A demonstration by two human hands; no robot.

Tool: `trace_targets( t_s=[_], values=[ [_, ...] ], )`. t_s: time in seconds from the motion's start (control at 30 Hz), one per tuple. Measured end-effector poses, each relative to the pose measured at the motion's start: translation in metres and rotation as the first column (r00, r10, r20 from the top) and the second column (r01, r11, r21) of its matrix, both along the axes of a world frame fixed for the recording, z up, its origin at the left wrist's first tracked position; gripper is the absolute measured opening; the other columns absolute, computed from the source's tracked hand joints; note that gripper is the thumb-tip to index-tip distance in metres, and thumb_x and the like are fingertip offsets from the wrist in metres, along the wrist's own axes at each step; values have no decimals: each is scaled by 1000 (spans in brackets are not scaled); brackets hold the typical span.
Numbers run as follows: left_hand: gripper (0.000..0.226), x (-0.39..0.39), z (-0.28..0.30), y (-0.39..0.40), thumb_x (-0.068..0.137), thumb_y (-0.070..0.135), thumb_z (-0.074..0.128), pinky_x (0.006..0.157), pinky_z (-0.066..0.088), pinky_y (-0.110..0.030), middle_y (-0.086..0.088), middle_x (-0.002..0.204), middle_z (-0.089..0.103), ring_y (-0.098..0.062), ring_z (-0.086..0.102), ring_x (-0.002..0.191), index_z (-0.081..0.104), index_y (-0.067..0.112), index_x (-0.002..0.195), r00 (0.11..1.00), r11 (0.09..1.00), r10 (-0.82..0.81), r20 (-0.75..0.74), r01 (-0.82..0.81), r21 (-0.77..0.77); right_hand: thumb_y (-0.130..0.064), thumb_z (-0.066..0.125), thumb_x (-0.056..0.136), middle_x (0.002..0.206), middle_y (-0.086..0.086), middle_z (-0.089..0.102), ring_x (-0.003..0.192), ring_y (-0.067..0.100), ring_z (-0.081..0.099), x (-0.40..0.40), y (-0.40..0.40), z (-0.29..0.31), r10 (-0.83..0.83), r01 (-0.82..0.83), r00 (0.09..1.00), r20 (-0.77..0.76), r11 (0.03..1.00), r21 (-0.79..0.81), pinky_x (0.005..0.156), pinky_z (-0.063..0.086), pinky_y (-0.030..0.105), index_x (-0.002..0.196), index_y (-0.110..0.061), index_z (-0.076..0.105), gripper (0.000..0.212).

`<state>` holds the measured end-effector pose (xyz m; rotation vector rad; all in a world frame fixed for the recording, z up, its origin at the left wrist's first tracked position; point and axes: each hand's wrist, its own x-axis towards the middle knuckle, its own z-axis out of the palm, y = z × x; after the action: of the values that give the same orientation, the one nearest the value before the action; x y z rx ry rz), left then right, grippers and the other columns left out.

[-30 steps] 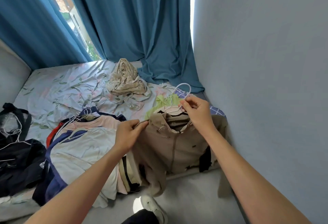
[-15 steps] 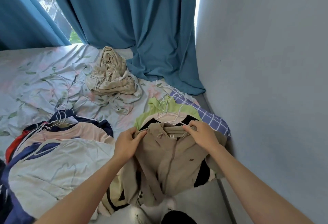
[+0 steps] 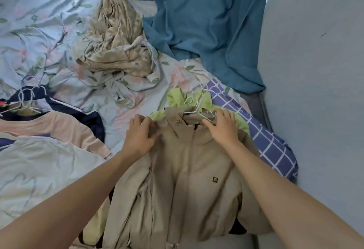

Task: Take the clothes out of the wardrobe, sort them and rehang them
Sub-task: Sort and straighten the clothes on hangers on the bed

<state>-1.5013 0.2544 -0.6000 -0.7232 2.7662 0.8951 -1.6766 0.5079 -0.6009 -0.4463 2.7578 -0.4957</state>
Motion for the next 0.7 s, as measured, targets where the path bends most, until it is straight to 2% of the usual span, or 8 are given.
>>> trace_targets(
  t_s=[0.07, 0.17, 0.27, 0.37, 0.53, 0.7],
  values=[
    [46, 8, -19, 3, 84, 25, 73, 88, 43, -44, -2, 127, 39, -26, 36, 118, 52, 21, 126, 994, 998, -50, 102, 53, -27, -60, 63, 94, 148, 5, 49, 138, 30, 41, 13, -10, -20, 14, -13, 1000, -9, 998, 62, 112, 39, 50, 145, -20, 48, 66],
    [58, 39, -37, -2, 85, 28, 70, 89, 45, -46, -5, 131, 42, -30, 40, 124, 49, 22, 138, 986, 998, -45, 159, 53, -46, -53, 64, 95, 150, 4, 47, 141, 27, 39, 51, -31, -32, 124, -122, 991, -45, 992, 28, 118, 35, 49, 145, -18, 46, 63],
    [54, 78, -51, -23, 88, 32, 64, 91, 48, -49, -5, 134, 46, -32, 43, 127, 51, 20, 140, 986, 996, 5, 164, 10, -88, -50, 65, 94, 149, 3, 49, 140, 27, 41, 90, -61, -38, 215, -215, 975, -56, 977, -2, 120, 33, 48, 146, -18, 47, 63],
    [53, 117, -60, -58, 92, 42, 54, 87, 50, -48, -4, 135, 47, -31, 46, 127, 50, 20, 141, 988, 993, 68, 137, -54, -108, -49, 64, 95, 151, 2, 49, 141, 25, 41, 121, -99, -41, 275, -275, 961, -13, 961, -34, 119, 34, 46, 148, -17, 47, 64],
    [56, 186, -68, -133, 89, 43, 50, 86, 49, -48, -8, 132, 49, -34, 48, 123, 52, 17, 139, 977, 975, 174, 121, -154, -162, -50, 59, 100, 155, 2, 45, 145, 25, 37, 179, -191, -49, 406, -397, 909, 97, 913, -96, 122, 31, 43, 153, -17, 41, 65],
    [60, 269, -73, -227, 90, 44, 54, 91, 50, -51, -9, 138, 50, -34, 49, 124, 50, 16, 143, 960, 948, 256, 117, -226, -225, -48, 58, 102, 146, 2, 50, 135, 27, 44, 252, -308, -68, 536, -513, 830, 154, 842, -165, 108, 41, 45, 149, -19, 44, 57]
  ],
)
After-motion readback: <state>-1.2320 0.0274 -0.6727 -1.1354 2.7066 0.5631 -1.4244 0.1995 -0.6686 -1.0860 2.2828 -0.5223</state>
